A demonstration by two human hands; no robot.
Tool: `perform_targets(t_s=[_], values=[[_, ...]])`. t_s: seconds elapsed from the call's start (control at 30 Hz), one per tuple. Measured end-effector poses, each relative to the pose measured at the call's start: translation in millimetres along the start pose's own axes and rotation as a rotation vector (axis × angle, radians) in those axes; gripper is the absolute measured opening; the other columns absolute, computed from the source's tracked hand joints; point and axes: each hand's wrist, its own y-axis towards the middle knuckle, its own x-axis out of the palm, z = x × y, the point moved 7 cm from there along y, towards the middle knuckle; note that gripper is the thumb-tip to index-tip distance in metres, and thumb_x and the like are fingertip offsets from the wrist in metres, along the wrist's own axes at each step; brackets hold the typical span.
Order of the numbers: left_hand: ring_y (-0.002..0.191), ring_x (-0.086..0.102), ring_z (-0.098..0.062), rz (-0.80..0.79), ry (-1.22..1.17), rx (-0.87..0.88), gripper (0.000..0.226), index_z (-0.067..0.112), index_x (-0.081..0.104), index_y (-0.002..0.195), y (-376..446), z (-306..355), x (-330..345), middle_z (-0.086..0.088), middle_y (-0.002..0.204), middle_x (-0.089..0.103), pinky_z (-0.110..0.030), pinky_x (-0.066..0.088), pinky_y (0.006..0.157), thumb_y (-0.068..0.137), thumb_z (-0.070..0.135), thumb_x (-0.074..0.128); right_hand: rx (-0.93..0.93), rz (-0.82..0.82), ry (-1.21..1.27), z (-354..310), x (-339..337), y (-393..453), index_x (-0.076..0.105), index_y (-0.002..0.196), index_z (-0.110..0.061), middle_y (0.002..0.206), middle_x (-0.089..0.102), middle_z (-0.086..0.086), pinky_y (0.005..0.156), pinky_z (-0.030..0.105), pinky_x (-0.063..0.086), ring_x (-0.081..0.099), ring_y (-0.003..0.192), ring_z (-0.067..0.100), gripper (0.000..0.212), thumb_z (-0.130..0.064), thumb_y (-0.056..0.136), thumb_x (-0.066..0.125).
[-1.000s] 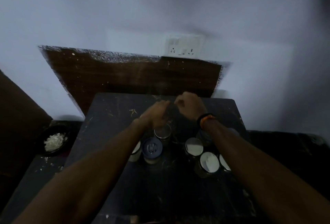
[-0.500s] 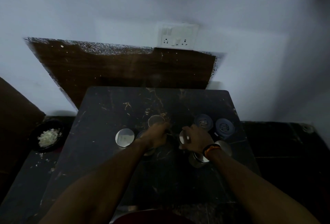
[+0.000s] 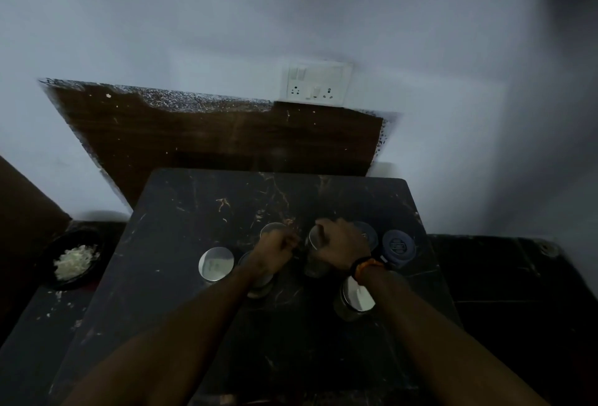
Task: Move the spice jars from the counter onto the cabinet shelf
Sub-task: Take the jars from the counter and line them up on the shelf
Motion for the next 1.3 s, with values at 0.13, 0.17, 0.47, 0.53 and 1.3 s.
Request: perform_targets(t_s=[0.13,0.17,0.47,0.53,1.3], values=[[0.090,0.069,-0.006,0.148,-0.228,-0.062,0.021,0.022,0.067,0.103,3,2,-15,0.002,0.101,0.071,-0.023,0.053,0.077,0.103,0.013,0.048,-0.065,-0.089,0.178,-21,-40,11,0.043,0.152,-0.028,0.146,0.050,0.005,0.107,0.038,0.043,0.051,0.128,0.022,0.083,-0.043,0.080,0.080],[0.093,0.069,-0.007,0.175,-0.307,-0.084,0.023,0.023,0.068,0.103,3,1,-18,0.002,0.102,0.071,-0.025,0.054,0.079,0.103,0.014,0.047,-0.082,-0.108,0.209,-25,-47,13,0.043,0.152,-0.030,0.143,0.052,0.004,0.099,0.035,0.045,0.053,0.120,0.019,0.084,-0.040,0.078,0.082],[0.125,0.057,-0.044,-0.160,-1.373,-0.337,0.046,0.017,0.061,0.135,-6,24,0,-0.023,0.135,0.061,-0.063,0.047,0.102,0.099,0.043,0.048,-0.269,-0.150,0.904,-45,-96,15,0.057,0.142,-0.028,0.143,0.054,-0.006,0.086,0.024,0.057,0.055,0.126,0.012,0.070,-0.008,0.079,0.078],[0.128,0.054,-0.048,-0.208,-1.474,-0.318,0.049,0.015,0.059,0.137,-10,33,0,-0.027,0.138,0.058,-0.064,0.042,0.107,0.097,0.042,0.050,-0.281,-0.101,0.980,-44,-102,17,0.057,0.141,-0.025,0.143,0.058,-0.001,0.095,0.032,0.055,0.056,0.129,0.017,0.068,-0.009,0.078,0.076],[0.119,0.065,-0.031,0.185,-0.945,0.211,0.071,0.031,0.052,0.139,-9,109,-75,-0.011,0.129,0.066,-0.055,0.052,0.101,0.077,0.021,0.084,-0.247,0.106,1.511,-76,-139,30,0.047,0.147,-0.017,0.145,0.053,0.020,0.091,0.046,0.055,0.058,0.128,0.037,0.065,-0.038,0.089,0.069]])
